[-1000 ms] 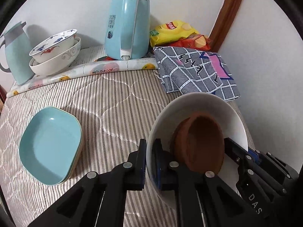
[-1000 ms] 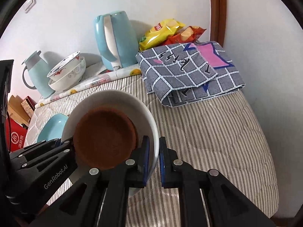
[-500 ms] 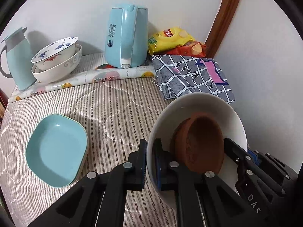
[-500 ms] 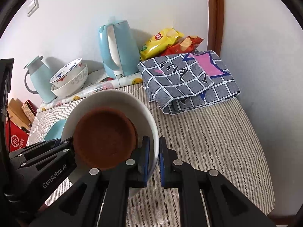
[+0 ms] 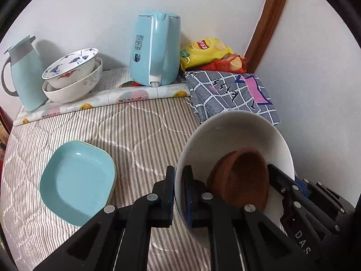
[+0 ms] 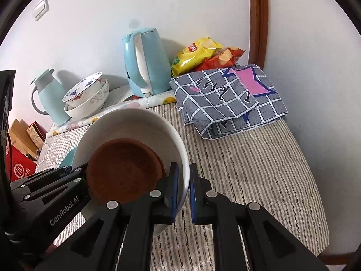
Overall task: Organize plates and bowls
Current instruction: 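Lift the white bowl with both tools and carry it over the plate stack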
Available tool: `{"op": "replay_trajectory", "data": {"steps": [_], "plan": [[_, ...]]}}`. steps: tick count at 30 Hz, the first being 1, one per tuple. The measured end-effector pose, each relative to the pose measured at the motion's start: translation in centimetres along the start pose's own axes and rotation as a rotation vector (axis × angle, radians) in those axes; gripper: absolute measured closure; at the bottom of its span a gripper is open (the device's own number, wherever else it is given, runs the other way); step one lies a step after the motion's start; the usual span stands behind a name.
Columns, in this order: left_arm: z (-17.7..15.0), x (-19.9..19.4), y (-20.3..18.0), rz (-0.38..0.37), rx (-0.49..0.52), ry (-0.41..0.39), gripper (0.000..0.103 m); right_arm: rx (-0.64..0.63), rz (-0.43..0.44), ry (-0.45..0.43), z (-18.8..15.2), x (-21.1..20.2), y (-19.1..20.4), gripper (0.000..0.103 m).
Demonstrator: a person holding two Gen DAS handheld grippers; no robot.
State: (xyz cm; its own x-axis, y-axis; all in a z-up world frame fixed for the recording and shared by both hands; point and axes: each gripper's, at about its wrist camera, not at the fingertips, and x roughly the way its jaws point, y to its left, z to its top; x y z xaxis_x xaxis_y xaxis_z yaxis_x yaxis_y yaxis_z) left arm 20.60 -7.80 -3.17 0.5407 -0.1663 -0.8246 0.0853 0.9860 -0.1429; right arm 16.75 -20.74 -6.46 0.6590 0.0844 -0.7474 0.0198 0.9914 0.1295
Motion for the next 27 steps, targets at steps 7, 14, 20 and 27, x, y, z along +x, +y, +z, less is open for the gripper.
{"op": "replay_trajectory", "data": {"steps": [7,14,20,27], "plan": [[-0.1,0.0,1.0,-0.003,-0.014,0.006,0.095,-0.001,0.0,0.012,0.0,0.3,0.7,0.095],[0.0,-0.3,2.3,0.002,-0.028,0.002,0.095,-0.011,0.007,0.015,0.1,0.6,1.8,0.095],[0.2,-0.6,3.7,0.012,-0.036,-0.005,0.095,-0.028,0.016,0.013,0.3,0.8,3.3,0.095],[0.4,-1.0,5.7,0.019,-0.061,-0.014,0.095,-0.044,0.029,0.01,0.7,1.0,5.1,0.095]]}}
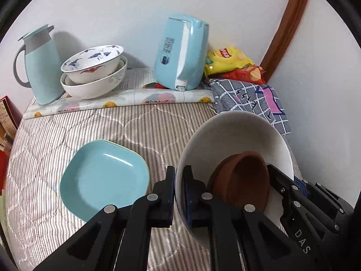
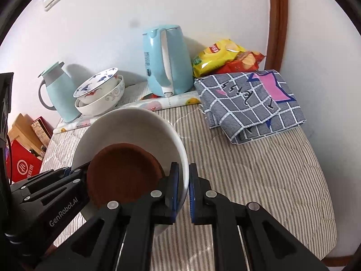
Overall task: Organize plates and bowls
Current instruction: 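Lift the white bowl with both tools and carry it over the plate stack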
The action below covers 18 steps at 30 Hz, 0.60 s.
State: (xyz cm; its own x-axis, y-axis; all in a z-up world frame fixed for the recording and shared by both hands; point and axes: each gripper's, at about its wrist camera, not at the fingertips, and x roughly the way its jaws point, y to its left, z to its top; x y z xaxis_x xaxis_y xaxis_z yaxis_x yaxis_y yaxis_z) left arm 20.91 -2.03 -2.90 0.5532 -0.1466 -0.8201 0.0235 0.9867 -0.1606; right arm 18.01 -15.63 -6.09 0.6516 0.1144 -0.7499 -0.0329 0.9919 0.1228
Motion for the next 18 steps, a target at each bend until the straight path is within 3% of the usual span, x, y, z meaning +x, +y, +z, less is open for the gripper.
{"op": "replay_trajectory", "data": {"steps": [18], "plan": [[0.6,-0.3,4.1,0.027,-0.042,-0.005,0.095,-0.041,0.034,0.006,0.7,1.3,4.2,0.095]]}}
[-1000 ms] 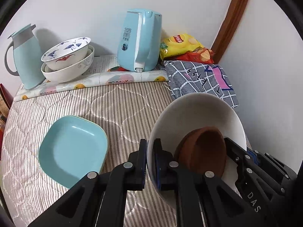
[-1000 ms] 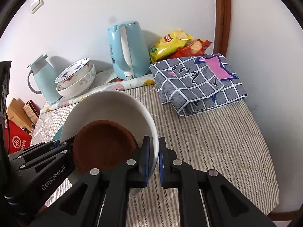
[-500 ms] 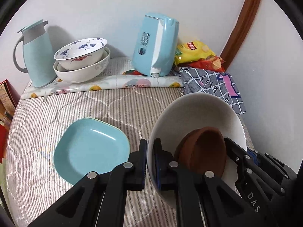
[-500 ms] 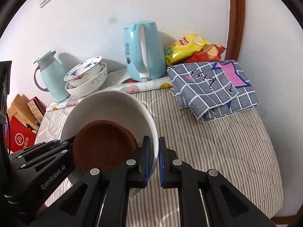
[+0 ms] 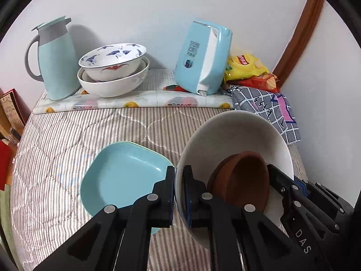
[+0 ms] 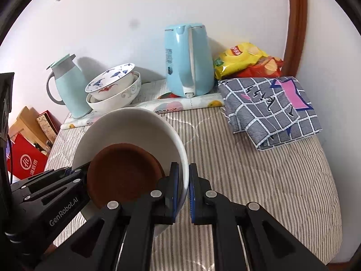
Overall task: Organize plates and bowls
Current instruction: 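Lift the white bowl with both tools and carry it over the plate stack, then lower the white bowl onto the blue plate and open both tools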
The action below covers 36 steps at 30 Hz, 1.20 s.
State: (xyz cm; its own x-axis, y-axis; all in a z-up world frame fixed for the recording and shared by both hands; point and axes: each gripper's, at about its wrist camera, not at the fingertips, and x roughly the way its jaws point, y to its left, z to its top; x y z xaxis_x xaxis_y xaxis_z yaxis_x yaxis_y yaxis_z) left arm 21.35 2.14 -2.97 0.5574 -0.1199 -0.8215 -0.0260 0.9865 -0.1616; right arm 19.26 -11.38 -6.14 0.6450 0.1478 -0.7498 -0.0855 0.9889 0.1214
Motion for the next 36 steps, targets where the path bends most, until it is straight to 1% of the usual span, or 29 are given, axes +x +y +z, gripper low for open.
{"op": "replay_trajectory", "data": {"steps": [18,36], "plan": [[0.6,0.3,4.0,0.026,-0.048,0.001,0.095,-0.049,0.026,0.017,0.7,1.8,3.9,0.095],[0.4,1.9,9.0,0.071,-0.111,0.038,0.095,-0.099,0.073,0.069,0.7,5.4,8.0,0.095]]}}
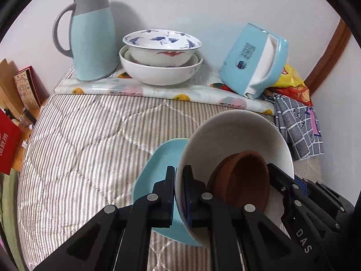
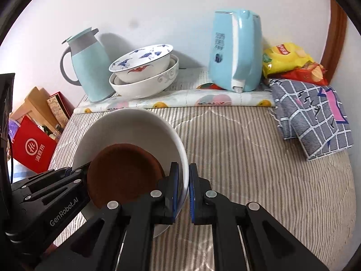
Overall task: Organize plates and bowls
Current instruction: 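Lower the white bowl onto the blue plate and open both tools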
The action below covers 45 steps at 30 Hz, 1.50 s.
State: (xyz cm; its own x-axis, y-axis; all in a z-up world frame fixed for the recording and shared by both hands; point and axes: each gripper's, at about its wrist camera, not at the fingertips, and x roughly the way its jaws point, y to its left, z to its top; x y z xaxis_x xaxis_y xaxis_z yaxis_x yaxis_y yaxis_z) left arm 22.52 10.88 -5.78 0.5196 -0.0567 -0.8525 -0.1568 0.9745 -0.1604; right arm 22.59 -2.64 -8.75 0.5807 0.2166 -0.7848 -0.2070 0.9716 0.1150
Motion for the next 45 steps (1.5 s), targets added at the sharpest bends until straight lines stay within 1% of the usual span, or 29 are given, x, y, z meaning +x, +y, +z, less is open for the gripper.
{"op": "replay_trajectory", "data": {"steps": [11,17,27,36,42,45], "plan": [[-0.1,1.6,2.3,0.014,-0.028,0.035,0.095,-0.021,0.016,0.043,-0.2,2.2,1.7,0.095],[-0.4,2.6,3.0,0.009,-0.041,0.056,0.095,-0.03,0.014,0.069,-0.4,3.4,2.2,0.095],[-1.1,4.7,3.6,0.003,-0.051,0.1,0.095,-0.025,0.011,0.118,-0.9,5.4,2.0,0.095],[-1.1,5.6,3.6,0.002,-0.044,0.106,0.094,-0.023,0.011,0.146,-0.8,6.5,1.7,0.094],[-1.0,5.5,3.6,-0.005,-0.045,0.11,0.094,0.002,0.046,0.155,-0.8,6.8,1.2,0.093],[-0.9,5.5,3.8,-0.008,-0.049,0.116,0.091,0.0,0.055,0.154,-0.8,6.7,1.0,0.093]]}}
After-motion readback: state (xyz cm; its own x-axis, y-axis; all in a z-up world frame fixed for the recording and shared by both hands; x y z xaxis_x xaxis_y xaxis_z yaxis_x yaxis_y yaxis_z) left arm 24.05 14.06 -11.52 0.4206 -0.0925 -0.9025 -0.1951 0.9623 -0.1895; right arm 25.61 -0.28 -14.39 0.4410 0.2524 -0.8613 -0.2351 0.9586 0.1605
